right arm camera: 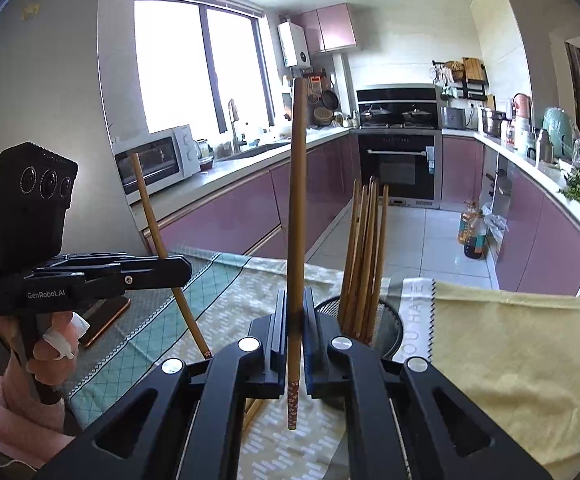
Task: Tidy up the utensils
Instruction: 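Lift and lower the left tool's chopstick into the cup while the right tool does likewise, then open the left tool while the right tool opens, then withdraw both from the cup, then move both tools down to the last two chopsticks on the cloth, then grasp a chopstick with the left tool while the right tool grasps the other, then lift and lower the left tool's chopstick into the cup while the right tool lowers its own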
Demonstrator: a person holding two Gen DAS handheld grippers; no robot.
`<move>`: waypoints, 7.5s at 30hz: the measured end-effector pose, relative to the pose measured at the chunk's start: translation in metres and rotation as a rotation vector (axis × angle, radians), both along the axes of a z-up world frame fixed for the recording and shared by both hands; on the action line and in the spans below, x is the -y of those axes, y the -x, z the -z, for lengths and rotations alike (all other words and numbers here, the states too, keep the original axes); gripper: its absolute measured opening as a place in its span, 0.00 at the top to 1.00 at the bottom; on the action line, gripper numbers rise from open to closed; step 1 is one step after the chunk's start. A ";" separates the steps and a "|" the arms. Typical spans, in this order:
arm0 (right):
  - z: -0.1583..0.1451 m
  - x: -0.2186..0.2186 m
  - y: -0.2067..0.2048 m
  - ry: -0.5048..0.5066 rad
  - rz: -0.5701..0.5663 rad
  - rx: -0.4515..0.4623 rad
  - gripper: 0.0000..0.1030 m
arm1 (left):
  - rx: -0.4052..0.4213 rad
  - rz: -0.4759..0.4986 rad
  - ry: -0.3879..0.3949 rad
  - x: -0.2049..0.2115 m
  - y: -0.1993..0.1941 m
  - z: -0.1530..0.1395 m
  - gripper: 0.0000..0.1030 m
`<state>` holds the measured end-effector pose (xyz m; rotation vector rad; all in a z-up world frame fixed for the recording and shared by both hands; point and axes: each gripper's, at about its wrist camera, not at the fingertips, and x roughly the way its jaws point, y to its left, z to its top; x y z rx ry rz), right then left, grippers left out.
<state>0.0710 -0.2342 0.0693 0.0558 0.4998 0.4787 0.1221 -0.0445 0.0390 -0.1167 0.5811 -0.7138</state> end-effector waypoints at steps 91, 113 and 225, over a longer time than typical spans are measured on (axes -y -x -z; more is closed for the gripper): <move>0.133 -0.071 -0.001 0.089 -0.116 -0.379 0.66 | -0.156 -0.203 -0.215 -0.037 0.018 0.131 0.54; 0.134 -0.064 -0.001 0.129 -0.069 -0.389 0.75 | -0.203 -0.135 -0.281 -0.012 0.003 0.143 0.56; 0.048 -0.020 0.027 -0.063 -0.045 -0.130 0.95 | -0.089 -0.032 -0.090 -0.018 0.039 0.059 0.93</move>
